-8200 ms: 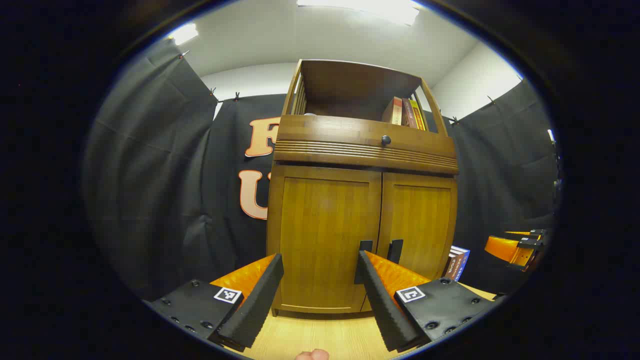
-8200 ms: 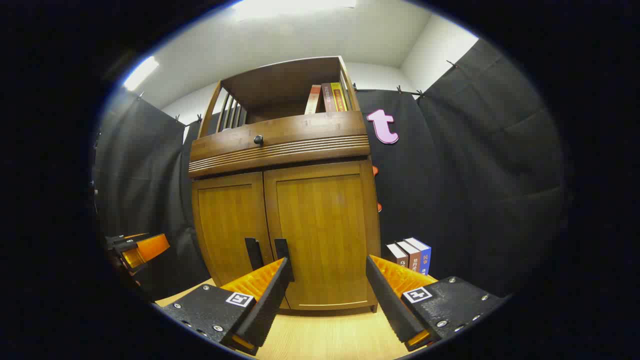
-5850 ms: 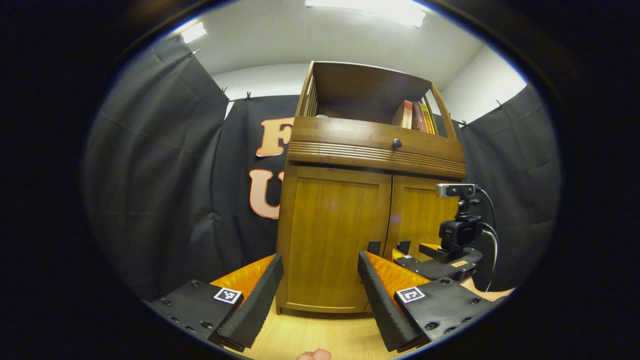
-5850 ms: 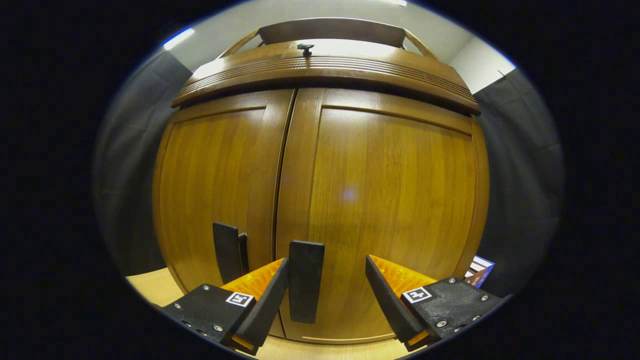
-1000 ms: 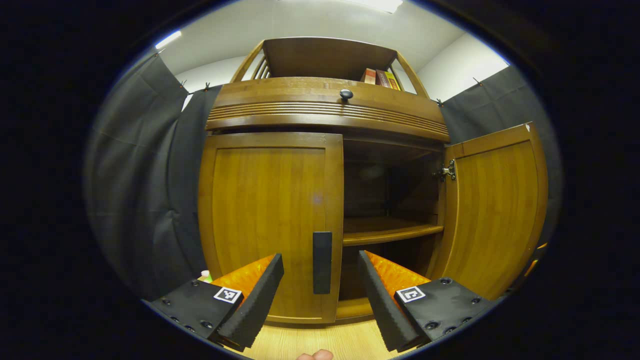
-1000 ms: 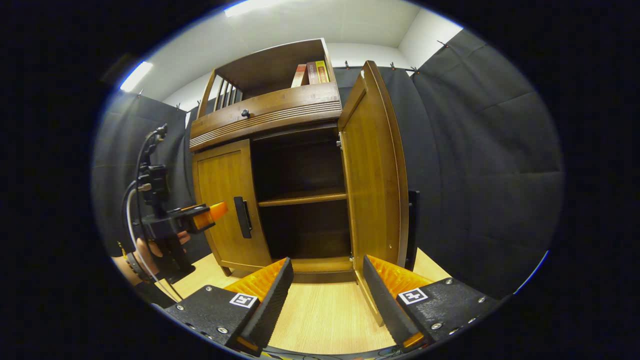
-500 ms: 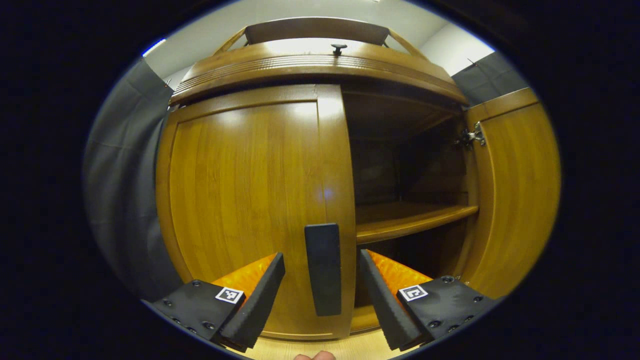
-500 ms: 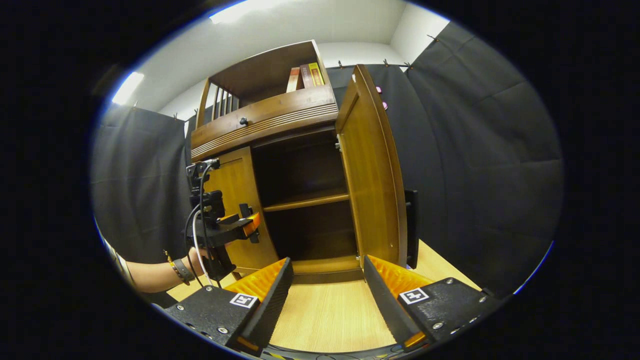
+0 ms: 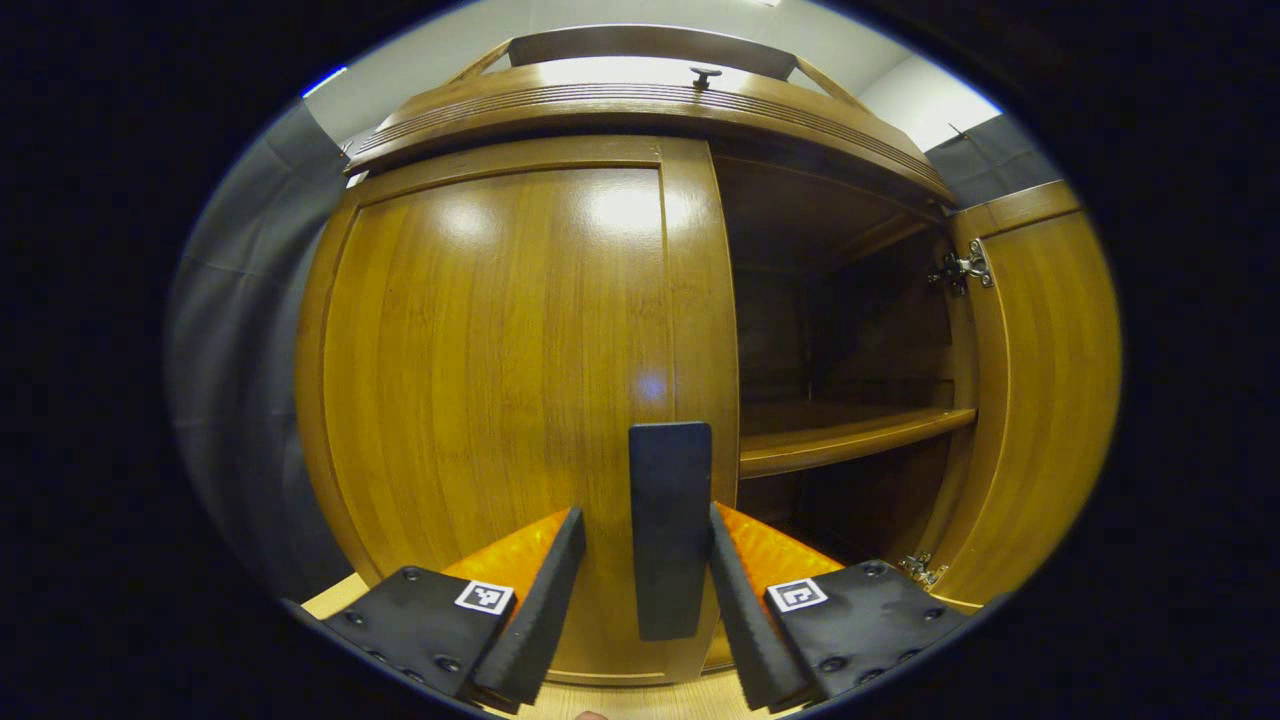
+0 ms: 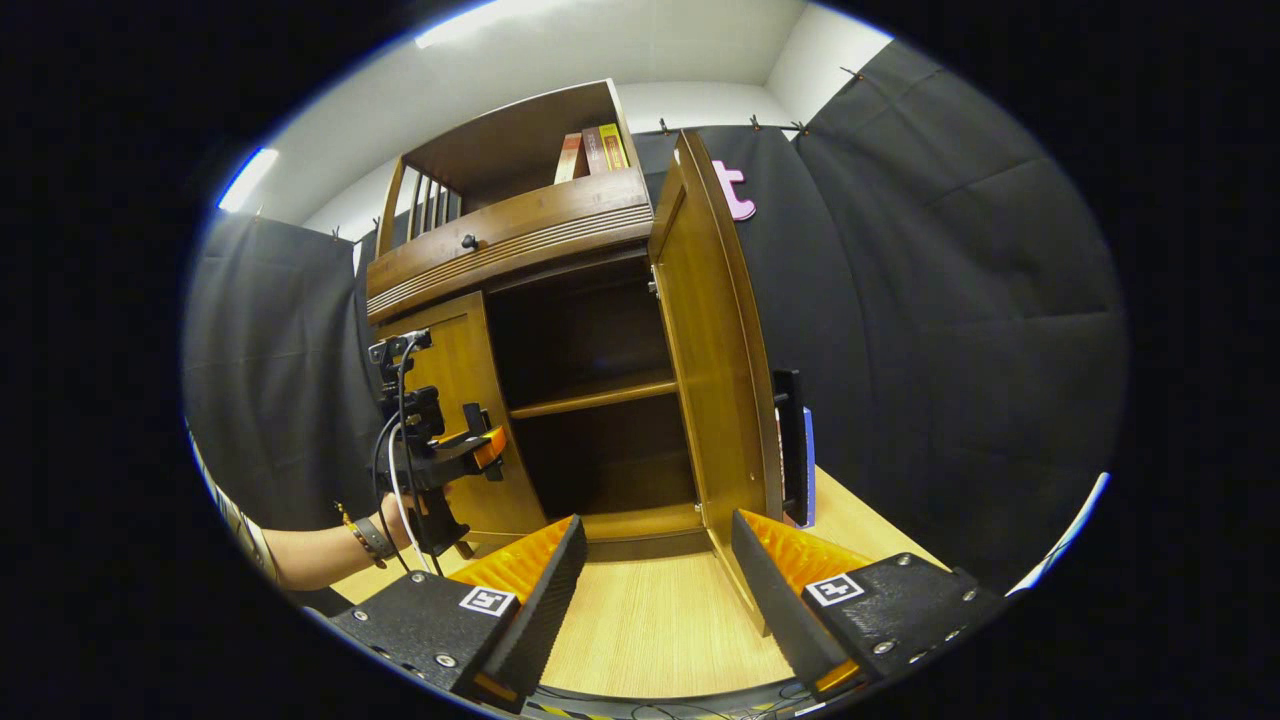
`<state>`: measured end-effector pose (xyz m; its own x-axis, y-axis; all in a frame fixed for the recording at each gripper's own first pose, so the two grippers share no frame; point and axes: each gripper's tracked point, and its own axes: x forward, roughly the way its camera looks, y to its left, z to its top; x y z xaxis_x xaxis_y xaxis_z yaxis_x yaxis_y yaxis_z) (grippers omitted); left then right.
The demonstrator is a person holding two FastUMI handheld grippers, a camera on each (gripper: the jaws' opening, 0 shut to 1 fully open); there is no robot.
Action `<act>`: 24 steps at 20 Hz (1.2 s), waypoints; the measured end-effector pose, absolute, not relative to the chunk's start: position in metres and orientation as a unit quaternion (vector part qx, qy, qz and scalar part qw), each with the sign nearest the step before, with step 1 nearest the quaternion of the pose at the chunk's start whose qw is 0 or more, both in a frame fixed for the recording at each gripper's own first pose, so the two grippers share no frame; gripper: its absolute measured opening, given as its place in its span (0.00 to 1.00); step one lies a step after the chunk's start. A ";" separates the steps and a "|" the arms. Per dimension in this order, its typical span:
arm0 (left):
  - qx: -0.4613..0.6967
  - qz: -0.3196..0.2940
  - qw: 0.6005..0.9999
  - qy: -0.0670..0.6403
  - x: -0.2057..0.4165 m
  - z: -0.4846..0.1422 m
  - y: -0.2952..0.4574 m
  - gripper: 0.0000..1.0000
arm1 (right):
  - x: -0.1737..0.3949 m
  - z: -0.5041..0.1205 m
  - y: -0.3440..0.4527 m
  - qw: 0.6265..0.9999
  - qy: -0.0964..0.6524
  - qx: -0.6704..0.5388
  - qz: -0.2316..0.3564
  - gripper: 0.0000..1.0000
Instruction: Open the right door of the double-door shoe cabinet with the right hand, and open the left door with the left hand.
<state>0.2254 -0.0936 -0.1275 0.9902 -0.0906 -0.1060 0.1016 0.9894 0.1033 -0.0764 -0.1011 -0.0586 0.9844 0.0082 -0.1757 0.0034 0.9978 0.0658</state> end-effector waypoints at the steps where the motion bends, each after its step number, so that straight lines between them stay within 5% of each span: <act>1: 0.057 -0.055 0.996 0.052 0.225 -0.126 -0.097 0.74 | -0.076 -0.059 -0.104 0.995 0.091 0.030 -0.002 0.90; 5: 0.052 -0.054 0.995 0.063 0.225 -0.127 -0.102 0.41 | -0.080 -0.060 -0.099 0.994 0.099 0.034 0.007 0.90; 8: 0.038 -0.049 0.996 0.072 0.223 -0.129 -0.101 0.32 | -0.084 -0.060 -0.101 0.994 0.101 0.028 0.001 0.90; 24: 0.039 -0.034 0.996 0.074 0.086 -0.100 -0.043 0.31 | -0.080 -0.065 -0.062 0.993 0.106 0.021 0.048 0.90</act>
<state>0.0857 -0.0432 -0.0997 0.9868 -0.0614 -0.1496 0.0729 0.9947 0.0732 -0.0802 -0.0623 -0.0648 0.9730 0.0994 -0.2084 -0.0903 0.9945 0.0525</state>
